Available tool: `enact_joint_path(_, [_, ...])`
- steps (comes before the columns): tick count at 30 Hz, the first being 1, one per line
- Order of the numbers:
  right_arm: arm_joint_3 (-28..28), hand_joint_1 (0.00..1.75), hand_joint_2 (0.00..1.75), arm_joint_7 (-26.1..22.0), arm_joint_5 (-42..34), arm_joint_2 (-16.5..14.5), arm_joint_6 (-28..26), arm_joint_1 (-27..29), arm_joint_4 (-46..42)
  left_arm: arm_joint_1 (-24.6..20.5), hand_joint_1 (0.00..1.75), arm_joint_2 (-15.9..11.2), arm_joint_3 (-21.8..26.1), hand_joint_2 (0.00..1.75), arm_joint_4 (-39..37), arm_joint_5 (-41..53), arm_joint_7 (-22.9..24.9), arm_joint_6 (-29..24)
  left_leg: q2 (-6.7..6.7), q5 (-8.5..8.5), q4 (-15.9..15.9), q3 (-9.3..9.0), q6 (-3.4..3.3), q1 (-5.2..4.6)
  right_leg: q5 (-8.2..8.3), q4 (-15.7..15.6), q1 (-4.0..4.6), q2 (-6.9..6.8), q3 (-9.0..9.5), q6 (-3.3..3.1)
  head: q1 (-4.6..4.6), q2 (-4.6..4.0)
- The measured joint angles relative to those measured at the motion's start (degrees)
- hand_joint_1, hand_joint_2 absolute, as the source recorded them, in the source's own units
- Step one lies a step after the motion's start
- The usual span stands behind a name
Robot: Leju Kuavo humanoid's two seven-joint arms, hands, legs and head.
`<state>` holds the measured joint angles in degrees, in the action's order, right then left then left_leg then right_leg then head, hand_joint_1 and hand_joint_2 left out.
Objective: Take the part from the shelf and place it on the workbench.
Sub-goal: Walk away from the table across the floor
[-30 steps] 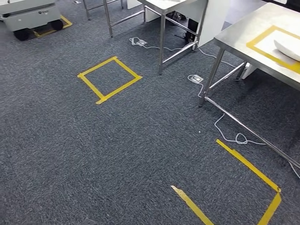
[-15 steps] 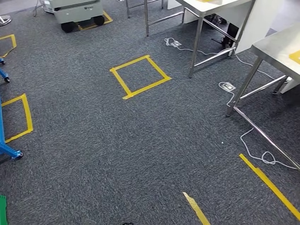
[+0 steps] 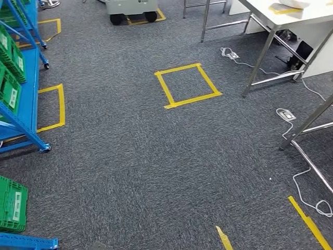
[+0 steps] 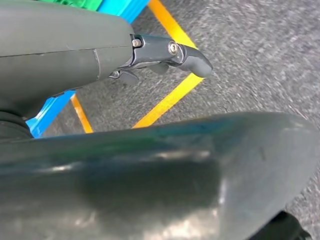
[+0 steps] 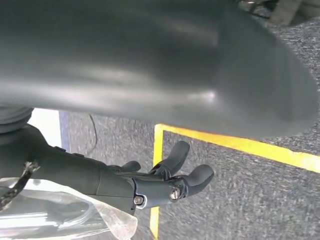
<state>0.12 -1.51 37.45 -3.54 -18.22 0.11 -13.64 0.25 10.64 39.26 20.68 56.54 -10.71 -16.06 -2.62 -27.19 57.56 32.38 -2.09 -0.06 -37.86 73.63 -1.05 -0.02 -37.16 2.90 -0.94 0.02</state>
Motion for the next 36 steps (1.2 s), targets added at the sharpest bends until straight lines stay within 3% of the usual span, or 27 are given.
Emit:
enact_joint_path(2, [0.11, 0.00, 0.00, -0.08, 0.10, 0.01, -0.15, 0.03, 0.00, 0.08, 0.00, 0.04, 0.01, 0.00, -0.01, -0.02, -0.01, -0.07, -1.68, -0.14, 0.04, -0.27, 0.18, 0.03, 4.84, -6.41, -0.11, 1.16, 1.99, -0.19, 0.01, 0.00])
enact_joint_path(4, [0.20, 0.00, 0.00, -0.13, 0.15, 0.02, -0.31, 0.03, 0.02, -0.01, 0.00, 0.13, 0.02, 0.00, -0.03, -0.02, -0.04, -0.07, -3.18, -0.35, 0.31, -0.26, 0.63, -0.05, 7.93, -13.40, -0.33, 3.85, 4.88, -0.48, -0.01, 0.01])
enact_joint_path(6, [0.34, 0.00, 0.00, -0.16, 0.18, 0.02, -0.40, -0.02, 0.04, -0.05, 0.00, 0.16, 0.02, 0.00, -0.05, -0.02, -0.09, -0.07, -4.54, -0.30, 0.44, 0.10, 1.35, 0.08, 8.11, -15.56, -0.25, 4.90, 6.08, -0.90, -0.04, 0.01])
enact_joint_path(8, [0.52, 0.00, 0.00, -0.19, 0.21, -0.01, -0.44, -0.08, 0.03, 0.18, 0.00, 0.14, 0.03, 0.00, -0.07, -0.04, -0.11, -0.08, -5.26, -0.26, 0.49, 0.39, 2.03, 0.36, 8.26, -15.87, -0.14, 3.61, 6.45, -1.55, -0.05, 0.01])
enact_joint_path(10, [0.62, 0.00, 0.00, -0.21, 0.23, -0.01, -0.50, -0.04, 0.02, 0.27, 0.00, 0.14, 0.04, 0.00, -0.07, -0.06, -0.12, -0.09, -2.77, -1.95, 3.11, 1.60, 2.55, 0.28, 8.40, -16.30, -0.21, 2.05, 6.81, -2.28, -0.31, 0.00])
enact_joint_path(12, [0.64, 0.00, 0.00, -0.21, 0.24, 0.04, -0.55, 0.11, 0.02, 0.11, 0.00, 0.15, 0.04, 0.00, -0.07, -0.07, -0.14, -0.09, 0.82, -5.55, 10.03, 4.90, 3.00, 0.31, 8.21, -16.45, 0.00, 0.21, 7.09, -2.81, -0.55, 0.00])
enact_joint_path(14, [0.66, 0.00, 0.00, -0.20, 0.24, 0.06, -0.49, 0.20, 0.02, 0.07, 0.00, 0.15, 0.04, 0.00, -0.08, -0.08, -0.15, -0.09, 2.00, -7.63, 16.15, 7.91, 3.29, 0.49, 7.91, -16.43, 0.25, -1.63, 7.31, -3.01, -0.57, 0.00])
enact_joint_path(15, [0.67, 0.00, 0.00, -0.24, 0.24, 0.05, -0.41, 0.18, 0.02, 0.16, 0.00, 0.15, 0.04, 0.00, -0.08, -0.08, -0.15, -0.09, 2.17, -7.08, 16.50, 8.08, 3.30, 0.52, 7.75, -16.43, 0.32, -2.44, 7.46, -3.02, -0.58, 0.00])
enact_joint_path(17, [0.70, 0.00, 0.00, -0.38, 0.25, 0.04, -0.21, 0.07, 0.02, 0.32, 0.00, 0.15, 0.04, 0.00, -0.09, -0.09, -0.16, -0.11, 3.11, -3.32, 10.90, 5.22, 2.97, 0.43, 7.37, -16.43, 0.40, -3.90, 7.97, -2.90, -0.59, 0.00])
enact_joint_path(19, [0.71, 0.00, 0.00, -0.54, 0.30, 0.05, -0.05, 0.00, 0.02, 0.18, 0.00, 0.14, 0.04, 0.00, -0.09, -0.11, -0.19, -0.16, 5.79, -0.62, 3.59, 1.50, 2.29, -0.16, 6.86, -16.40, 0.62, -5.21, 8.40, -2.46, -0.57, 0.00])
enact_joint_path(21, [0.72, 0.00, 0.00, -0.62, 0.35, 0.05, 0.05, -0.05, 0.02, -0.04, 0.00, 0.14, 0.04, 0.00, -0.10, -0.15, -0.27, -0.20, 7.04, -0.43, 0.90, 0.34, 1.70, -0.75, 6.47, -16.47, 0.84, -6.52, 8.73, -1.85, -0.51, 0.01])
enact_joint_path(23, [0.78, 0.00, 0.00, -0.68, 0.43, 0.04, 0.07, -0.23, 0.01, 0.04, 0.00, 0.12, 0.04, 0.00, -0.11, -0.17, -0.33, -0.21, 5.70, -0.22, 0.37, 0.32, 1.15, -0.72, 6.17, -16.70, 0.80, -7.46, 9.16, -1.24, -0.49, 0.01])
enact_joint_path(25, [0.91, 0.00, 0.00, -0.72, 0.53, 0.04, -0.01, -0.42, 0.00, 0.19, 0.00, 0.10, 0.05, 0.00, -0.13, -0.22, -0.34, -0.23, 4.40, 0.14, -0.27, -0.01, 0.49, -0.41, 4.69, -14.99, 0.61, -5.15, 8.59, -0.74, -0.30, 0.01])
enact_joint_path(27, [1.05, 0.00, 0.00, -0.72, 0.58, 0.04, -0.10, -0.38, 0.01, 0.03, 0.00, 0.15, 0.05, 0.00, -0.15, -0.30, -0.37, -0.22, 3.06, 0.33, -0.49, -0.14, 0.01, -0.23, 1.49, -8.52, 0.45, -1.42, 5.46, -0.54, -0.01, 0.01])
enact_joint_path(29, [1.17, 0.00, 0.00, -0.69, 0.60, 0.04, -0.14, -0.16, 0.02, -0.13, 0.00, 0.21, 0.05, 0.00, -0.21, -0.33, -0.40, -0.20, 1.36, 0.34, -0.47, -0.14, -0.15, -0.25, -0.69, -1.17, 0.37, -0.14, 1.29, -0.42, 0.07, 0.00])
enact_joint_path(30, [1.22, 0.00, 0.00, -0.67, 0.62, 0.04, -0.15, -0.06, 0.03, -0.11, 0.00, 0.23, 0.05, 0.00, -0.24, -0.33, -0.41, -0.20, 0.49, 0.31, -0.46, -0.20, -0.14, -0.24, -0.28, 0.06, 0.35, -0.03, 0.16, -0.37, 0.08, 0.00])
enact_joint_path(31, [1.27, 0.00, 0.00, -0.65, 0.64, 0.04, -0.16, 0.01, 0.04, -0.07, 0.00, 0.21, 0.06, 0.00, -0.27, -0.33, -0.42, -0.17, -0.40, 0.27, -0.43, -0.31, -0.09, -0.21, 1.34, -1.05, 0.30, 0.05, 0.10, -0.31, 0.07, 0.00])
enact_joint_path(32, [1.31, 0.00, 0.00, -0.64, 0.67, 0.05, -0.17, 0.02, 0.04, -0.04, 0.00, 0.21, 0.06, 0.00, -0.29, -0.34, -0.42, -0.13, -1.22, 0.19, -0.38, -0.44, 0.03, -0.15, 3.81, -4.35, 0.17, 0.40, 1.16, -0.27, 0.07, 0.00])
enact_joint_path(34, [1.39, 0.00, 0.00, -0.63, 0.69, 0.06, -0.17, -0.03, 0.06, -0.08, 0.00, 0.18, 0.06, 0.00, -0.31, -0.35, -0.42, -0.06, -2.73, -0.07, -0.05, -0.46, 0.52, -0.12, 7.55, -12.04, -0.34, 3.34, 4.21, -0.16, 0.11, 0.00])
enact_joint_path(36, [1.51, 0.00, 0.00, -0.62, 0.75, 0.07, -0.13, -0.09, 0.09, -0.22, 0.00, 0.13, 0.06, 0.00, -0.32, -0.35, -0.43, -0.04, -4.07, -0.08, 0.27, -0.01, 1.26, -0.06, 8.25, -15.35, -0.60, 5.76, 5.89, -0.40, 0.11, 0.01])
